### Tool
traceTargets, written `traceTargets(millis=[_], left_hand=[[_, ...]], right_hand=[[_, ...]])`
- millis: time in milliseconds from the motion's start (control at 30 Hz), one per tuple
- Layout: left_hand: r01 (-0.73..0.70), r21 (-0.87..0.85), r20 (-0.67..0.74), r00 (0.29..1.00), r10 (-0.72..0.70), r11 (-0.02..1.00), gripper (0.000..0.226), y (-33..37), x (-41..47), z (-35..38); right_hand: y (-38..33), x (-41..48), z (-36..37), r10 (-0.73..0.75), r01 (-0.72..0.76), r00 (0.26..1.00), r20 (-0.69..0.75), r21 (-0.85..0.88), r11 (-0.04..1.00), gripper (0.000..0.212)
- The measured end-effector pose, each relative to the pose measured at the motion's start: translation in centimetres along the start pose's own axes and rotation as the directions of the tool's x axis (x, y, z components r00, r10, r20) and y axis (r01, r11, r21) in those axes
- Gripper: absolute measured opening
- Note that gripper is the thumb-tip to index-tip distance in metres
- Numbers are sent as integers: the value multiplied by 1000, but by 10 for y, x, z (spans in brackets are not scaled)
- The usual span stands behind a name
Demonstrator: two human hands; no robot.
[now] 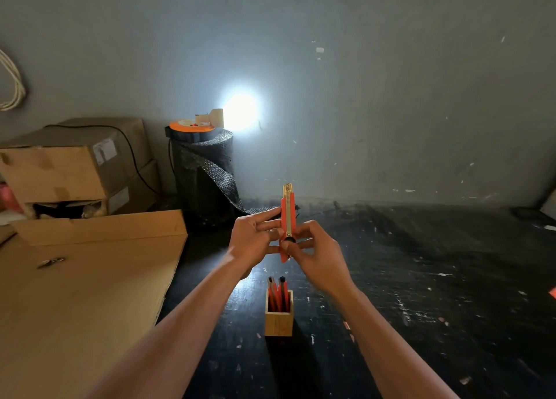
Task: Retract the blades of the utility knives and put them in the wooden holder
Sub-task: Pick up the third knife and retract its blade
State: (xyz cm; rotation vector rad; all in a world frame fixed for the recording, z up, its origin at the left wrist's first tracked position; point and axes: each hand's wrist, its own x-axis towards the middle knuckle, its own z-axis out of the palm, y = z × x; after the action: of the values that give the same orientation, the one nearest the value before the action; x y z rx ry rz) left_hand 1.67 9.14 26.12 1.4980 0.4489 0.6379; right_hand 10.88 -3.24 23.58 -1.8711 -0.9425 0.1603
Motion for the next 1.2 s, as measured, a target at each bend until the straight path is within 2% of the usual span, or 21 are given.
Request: traceTargets(millis=[200, 367, 567, 733, 800, 900, 967, 1100, 1200], left_hand=[[0, -12, -14, 1000, -1, 1000, 51, -2, -2, -3], [-8, 3, -24, 1000, 8, 1000, 51, -6, -2, -1], [3, -1, -30, 1000, -3, 1000, 51, -14, -3, -1], [5, -6, -38, 999, -5, 1000, 51, -28, -6, -3], [10, -30, -38, 999, -12, 999, 50, -34, -9, -4], [55, -94, -15, 998, -57, 994, 50, -43, -12, -3], [88, -119, -4, 996, -89, 989, 49, -52, -12, -2], [144, -94, -5, 989, -145, 985, 46, -75, -7, 2], [192, -2, -125, 974, -191, 981, 38, -99, 2, 0]], right_hand=[[1, -1, -3, -55, 59, 995, 83, -35, 998, 26], [0, -4, -2, -43, 44, 997, 62, -16, 999, 16], [8, -9, 3, -66, 66, 998, 21, -14, 998, 15], [20, -10, 10, -49, 50, 998, 42, -7, 999, 15], [27, -8, 12, -28, 26, 998, 58, 33, 999, 18], [33, -3, 14, 38, -49, 997, 66, 166, 985, 35], [38, 3, 14, 65, -77, 996, 68, 180, 981, 43], [50, 12, 15, 51, -79, 992, 114, 253, 964, 27], [69, 18, 20, 88, -114, 989, 116, 248, 962, 19]])
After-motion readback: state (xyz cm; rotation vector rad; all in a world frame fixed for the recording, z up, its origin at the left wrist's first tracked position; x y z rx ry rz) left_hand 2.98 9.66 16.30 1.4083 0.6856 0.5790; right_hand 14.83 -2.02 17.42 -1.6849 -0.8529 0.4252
